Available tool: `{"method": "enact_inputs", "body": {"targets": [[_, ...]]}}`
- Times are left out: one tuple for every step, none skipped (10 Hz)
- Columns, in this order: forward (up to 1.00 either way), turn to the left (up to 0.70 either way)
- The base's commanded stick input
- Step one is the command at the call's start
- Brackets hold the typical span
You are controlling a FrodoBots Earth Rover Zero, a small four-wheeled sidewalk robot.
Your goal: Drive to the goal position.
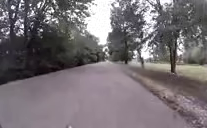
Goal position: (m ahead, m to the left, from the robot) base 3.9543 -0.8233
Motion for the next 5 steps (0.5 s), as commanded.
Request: {"method": "enact_inputs", "body": {"targets": [[1.00,-0.14],[1.00,-0.12],[1.00,-0.10],[1.00,-0.10],[1.00,-0.10]]}}
